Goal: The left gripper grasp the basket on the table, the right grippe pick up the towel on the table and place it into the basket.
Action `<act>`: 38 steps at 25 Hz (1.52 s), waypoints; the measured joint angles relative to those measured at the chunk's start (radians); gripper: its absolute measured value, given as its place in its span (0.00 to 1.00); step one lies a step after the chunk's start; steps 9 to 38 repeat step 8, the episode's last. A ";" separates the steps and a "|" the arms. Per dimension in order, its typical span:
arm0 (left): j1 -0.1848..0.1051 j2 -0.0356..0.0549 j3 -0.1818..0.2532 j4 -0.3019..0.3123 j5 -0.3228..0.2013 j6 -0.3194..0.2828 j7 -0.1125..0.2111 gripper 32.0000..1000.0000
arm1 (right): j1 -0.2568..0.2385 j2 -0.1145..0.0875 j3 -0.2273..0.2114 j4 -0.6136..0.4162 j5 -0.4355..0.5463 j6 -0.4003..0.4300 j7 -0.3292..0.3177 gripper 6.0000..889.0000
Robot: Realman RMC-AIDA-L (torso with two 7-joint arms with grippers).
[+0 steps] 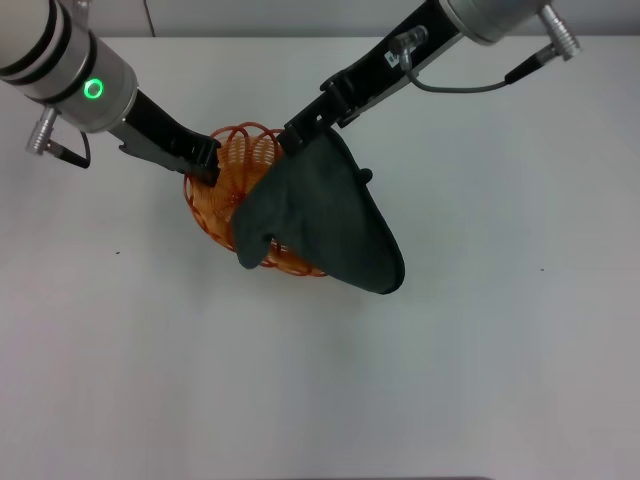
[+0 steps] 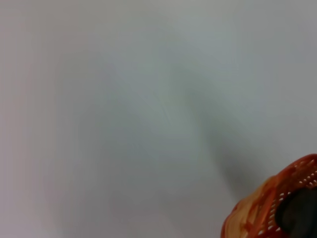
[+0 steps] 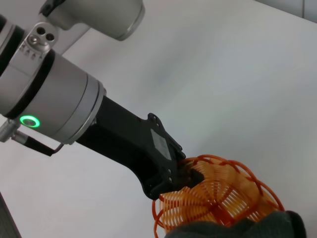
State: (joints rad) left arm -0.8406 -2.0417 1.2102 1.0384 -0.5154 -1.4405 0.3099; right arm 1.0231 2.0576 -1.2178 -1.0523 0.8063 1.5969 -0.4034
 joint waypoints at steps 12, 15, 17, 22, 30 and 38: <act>0.004 0.0000 0.000 0.000 0.000 0.000 0.000 0.06 | -0.002 -0.005 0.001 -0.002 0.000 0.000 -0.001 0.95; 0.004 0.0000 0.000 0.000 0.000 0.000 0.000 0.06 | -0.002 -0.005 0.001 -0.002 0.000 0.000 -0.001 0.95; 0.004 0.0000 0.000 0.000 0.000 0.000 0.000 0.06 | -0.002 -0.005 0.001 -0.002 0.000 0.000 -0.001 0.95; 0.004 0.0000 0.000 0.000 0.000 0.000 0.000 0.06 | -0.002 -0.005 0.001 -0.002 0.000 0.000 -0.001 0.95; 0.004 0.0000 0.000 0.000 0.000 0.000 0.000 0.06 | -0.002 -0.005 0.001 -0.002 0.000 0.000 -0.001 0.95; 0.004 0.0000 0.000 0.000 0.000 0.000 0.000 0.06 | -0.002 -0.005 0.001 -0.002 0.000 0.000 -0.001 0.95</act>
